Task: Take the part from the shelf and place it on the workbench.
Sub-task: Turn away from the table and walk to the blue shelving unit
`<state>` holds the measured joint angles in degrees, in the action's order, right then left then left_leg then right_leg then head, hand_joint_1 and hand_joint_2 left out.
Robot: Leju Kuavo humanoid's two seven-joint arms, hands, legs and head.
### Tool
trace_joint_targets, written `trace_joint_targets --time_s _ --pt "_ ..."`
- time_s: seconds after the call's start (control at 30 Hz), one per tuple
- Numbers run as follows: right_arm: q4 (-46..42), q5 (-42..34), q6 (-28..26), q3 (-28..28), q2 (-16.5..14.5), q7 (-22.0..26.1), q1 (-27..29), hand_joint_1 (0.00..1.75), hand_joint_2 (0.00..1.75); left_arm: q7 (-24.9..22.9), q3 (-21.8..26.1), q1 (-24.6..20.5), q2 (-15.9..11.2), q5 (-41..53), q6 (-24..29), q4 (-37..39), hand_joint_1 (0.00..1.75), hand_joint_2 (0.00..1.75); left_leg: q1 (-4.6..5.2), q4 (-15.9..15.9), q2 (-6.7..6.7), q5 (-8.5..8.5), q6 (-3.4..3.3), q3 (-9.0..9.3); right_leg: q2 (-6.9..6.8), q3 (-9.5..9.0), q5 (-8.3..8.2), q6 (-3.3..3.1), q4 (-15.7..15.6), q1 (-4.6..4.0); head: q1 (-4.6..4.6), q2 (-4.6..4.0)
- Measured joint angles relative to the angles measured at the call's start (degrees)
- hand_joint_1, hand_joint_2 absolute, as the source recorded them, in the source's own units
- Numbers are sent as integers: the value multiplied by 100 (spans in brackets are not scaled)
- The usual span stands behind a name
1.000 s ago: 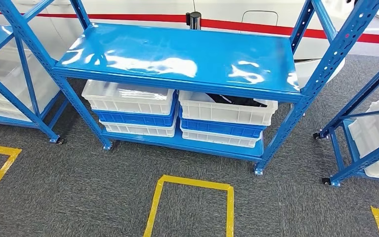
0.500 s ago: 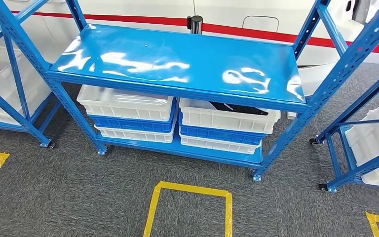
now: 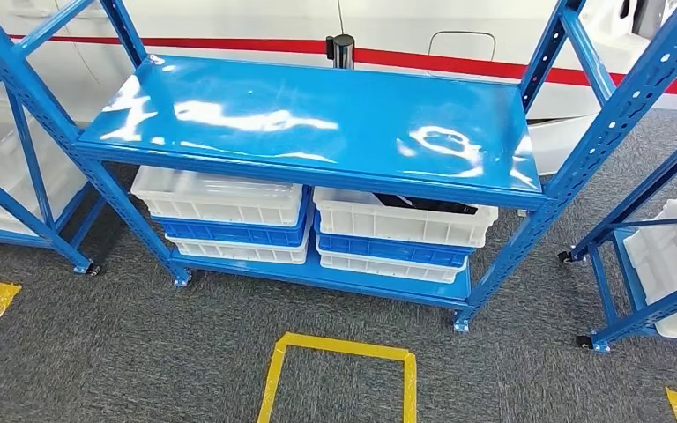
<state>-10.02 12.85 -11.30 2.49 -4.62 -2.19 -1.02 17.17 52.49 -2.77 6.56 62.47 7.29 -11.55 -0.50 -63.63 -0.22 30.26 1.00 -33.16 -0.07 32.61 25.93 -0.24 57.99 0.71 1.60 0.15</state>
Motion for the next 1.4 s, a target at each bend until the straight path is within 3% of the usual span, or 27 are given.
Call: trace_joint_targets --time_s 0.07,0.1,0.13,0.17,0.23,0.27,0.33,0.37,0.47,0.53,0.6,0.63,0.67,0.7,0.73,0.77,0.83,0.97,1.03,1.1,1.13,1.17,1.2,1.27,1.3,1.4 --pt "0 -1 1 0 -7 0 -5 0 0 -2 2 -2 1 0 2 1 0 0 -5 -706 1 347 30 -377 1 -32 25 -37 1 -11 4 0" --pt "1 -2 2 0 -10 -1 -4 0 0 -3 3 0 1 0 2 1 0 0 -7 -997 0 450 39 -564 5 -46 41 -48 2 -17 3 1" --pt "1 -3 2 0 -11 -3 0 0 0 -4 3 5 2 0 3 1 0 0 -10 -1120 1 447 40 -677 11 -64 59 -52 3 -22 2 1" --pt "1 -6 3 0 -11 -5 6 0 0 -6 3 10 2 0 3 1 0 0 -12 -1025 1 322 33 -683 21 -91 78 -49 4 -25 4 1" --pt "1 -9 4 0 -14 -9 15 0 0 -8 4 15 -4 -1 3 1 0 0 -12 -323 2 -161 -10 -430 39 -150 127 -24 3 -26 4 0" --pt "1 -8 4 0 -17 -9 14 0 0 -9 5 15 -8 -2 3 1 0 0 -1 33 2 -293 -34 -300 44 -183 153 -1 7 -38 3 0" --pt "1 -1 5 0 -23 -9 2 0 0 -9 7 7 -13 -3 3 1 0 0 30 383 1 -342 -92 -176 50 -190 204 62 11 -58 0 1" --pt "1 4 5 0 -25 -10 -3 0 0 -10 8 8 -13 -4 3 1 0 0 48 386 -1 -291 -119 -178 52 -198 229 99 11 -67 -1 1" --pt "1 9 5 0 -26 -11 -6 0 0 -15 8 14 -9 -4 3 1 0 0 15 455 5 -393 -217 -63 49 -176 363 183 135 -71 -8 1" --pt "1 9 4 0 -20 -11 -8 0 0 -23 8 3 -8 -4 3 0 0 0 -5 487 10 -401 -263 -14 43 83 606 179 665 -60 -21 2" --pt "1 9 5 0 -19 -11 -4 0 0 -39 8 -5 -9 -4 -1 -1 0 0 -2 486 2 -370 -285 -3 43 543 854 180 1409 -50 -29 2" --pt "1 9 5 0 -18 -13 1 0 0 -48 8 -5 -9 -4 -3 -1 0 0 -1 486 -7 -346 -289 14 43 706 868 213 1603 -45 -28 2" --pt "1 9 5 0 -17 -14 7 0 0 -53 8 -3 -9 -4 -5 0 0 0 -2 485 -18 -319 -287 42 42 760 779 267 1579 -38 -31 1" --pt "1 9 6 0 -14 -16 10 0 0 -57 8 -2 -8 -4 -7 1 0 0 -2 485 -27 -289 -280 82 41 693 597 330 1317 -29 -30 1" --pt "1 9 6 0 -10 -17 11 0 0 -59 8 0 -5 -4 -8 1 0 0 -3 485 -35 -255 -267 126 34 540 371 383 898 -21 -33 1" --pt "1 9 6 0 -8 -17 9 0 0 -61 8 -1 -3 -3 -9 1 0 0 10 483 -41 -219 -243 165 25 384 171 395 519 -23 -32 1" --pt "1 9 7 0 -9 -17 0 0 0 -63 8 -5 2 -2 -10 1 0 0 32 482 -50 -155 -186 208 16 184 -35 316 88 -40 -28 1" --pt "1 9 7 0 -9 -18 0 0 0 -66 8 -14 0 -2 -9 -2 0 0 25 419 -42 -43 -77 229 26 84 -28 120 14 -23 -21 0" --pt "1 10 7 0 -14 -18 1 0 0 -67 8 -11 -2 0 -8 -2 0 0 11 -84 -23 199 -23 2 24 2 1 38 -14 12 -4 1" --pt "1 12 7 0 -21 -17 -4 0 0 -67 8 -11 -2 4 -9 -1 0 0 -4 -853 -15 474 13 -422 23 -51 46 -15 -14 8 1 1" --pt "1 13 7 0 -21 -17 -3 0 0 -67 8 -7 -1 5 -10 -1 0 0 -14 -1093 -12 499 26 -593 26 -77 68 -23 -13 7 -1 2" --pt "1 13 7 0 -19 -17 0 0 0 -67 8 -2 -1 6 -10 -1 0 0 -23 -1130 -8 410 33 -669 32 -107 93 -22 -12 8 -2 2" --pt "1 13 7 0 -17 -17 5 0 0 -67 9 2 -2 7 -10 -1 0 0 -34 -944 -4 216 35 -632 41 -148 122 -10 -12 11 0 2" --pt "1 13 8 0 -20 -17 11 0 0 -68 10 3 -6 9 -10 -1 0 0 -49 -223 0 -233 28 -346 58 -225 188 36 -9 11 1 1" --pt "1 14 10 0 -22 -17 7 0 0 -69 10 -4 -7 12 -11 0 0 0 -45 99 -3 -344 14 -194 64 -242 224 72 -4 -2 2 1" --pt "1 17 15 0 -22 -17 -12 0 0 -80 10 -25 -7 29 -13 1 0 0 0 404 -19 -318 -70 -33 63 -250 285 174 -26 -24 -6 0"
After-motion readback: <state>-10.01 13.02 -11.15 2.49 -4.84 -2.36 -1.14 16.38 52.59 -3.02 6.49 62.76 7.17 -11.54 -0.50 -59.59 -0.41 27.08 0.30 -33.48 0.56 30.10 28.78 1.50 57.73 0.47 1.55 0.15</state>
